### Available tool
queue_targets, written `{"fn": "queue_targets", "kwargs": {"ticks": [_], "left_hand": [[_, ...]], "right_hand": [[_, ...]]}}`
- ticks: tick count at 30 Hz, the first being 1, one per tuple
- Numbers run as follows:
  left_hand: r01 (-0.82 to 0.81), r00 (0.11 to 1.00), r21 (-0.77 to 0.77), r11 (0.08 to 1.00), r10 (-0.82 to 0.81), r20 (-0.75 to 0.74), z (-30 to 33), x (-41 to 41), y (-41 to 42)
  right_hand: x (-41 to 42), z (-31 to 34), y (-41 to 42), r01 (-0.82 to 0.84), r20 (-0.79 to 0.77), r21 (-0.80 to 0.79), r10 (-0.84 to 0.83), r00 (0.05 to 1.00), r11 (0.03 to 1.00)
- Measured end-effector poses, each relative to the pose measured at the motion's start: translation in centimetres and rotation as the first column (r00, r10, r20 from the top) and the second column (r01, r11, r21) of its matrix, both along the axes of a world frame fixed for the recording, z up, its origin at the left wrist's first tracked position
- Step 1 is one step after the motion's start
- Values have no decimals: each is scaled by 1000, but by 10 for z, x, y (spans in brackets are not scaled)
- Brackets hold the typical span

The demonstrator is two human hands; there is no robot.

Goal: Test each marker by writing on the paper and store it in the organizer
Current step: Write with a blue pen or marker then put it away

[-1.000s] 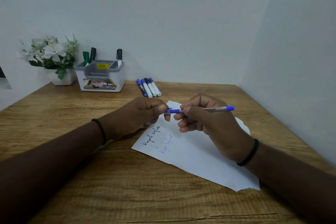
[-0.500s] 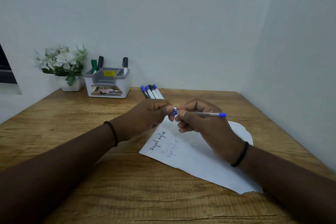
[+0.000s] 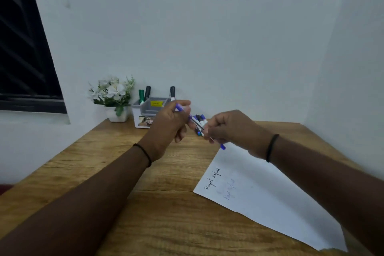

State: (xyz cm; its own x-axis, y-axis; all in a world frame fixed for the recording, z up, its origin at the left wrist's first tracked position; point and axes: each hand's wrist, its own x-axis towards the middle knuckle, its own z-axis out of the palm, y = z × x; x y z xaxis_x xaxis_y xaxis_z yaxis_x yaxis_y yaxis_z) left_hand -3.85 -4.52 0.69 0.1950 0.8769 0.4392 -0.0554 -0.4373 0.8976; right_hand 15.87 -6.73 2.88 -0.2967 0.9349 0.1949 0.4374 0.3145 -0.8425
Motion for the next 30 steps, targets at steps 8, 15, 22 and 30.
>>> {"fn": "queue_targets", "kwargs": {"ticks": [8,15,22,30], "left_hand": [[-276,941,-142,951,297,161,-15,-29,28],[-328,934,-233,916,352,68,-28,-39,48],[-379,921,-246,892,390,-8,-35,-42,62],[-408,912,-227,884,403,-73,-40,-41,69]], "right_hand": [[-68,27,86,96,-242,37,-84,967,995],[-102,30,143,147,-246,62,-127,961,987],[-115,37,175,218,-97,313,-198,976,924],[-123,28,196,222,-14,365,-233,972,904]]}}
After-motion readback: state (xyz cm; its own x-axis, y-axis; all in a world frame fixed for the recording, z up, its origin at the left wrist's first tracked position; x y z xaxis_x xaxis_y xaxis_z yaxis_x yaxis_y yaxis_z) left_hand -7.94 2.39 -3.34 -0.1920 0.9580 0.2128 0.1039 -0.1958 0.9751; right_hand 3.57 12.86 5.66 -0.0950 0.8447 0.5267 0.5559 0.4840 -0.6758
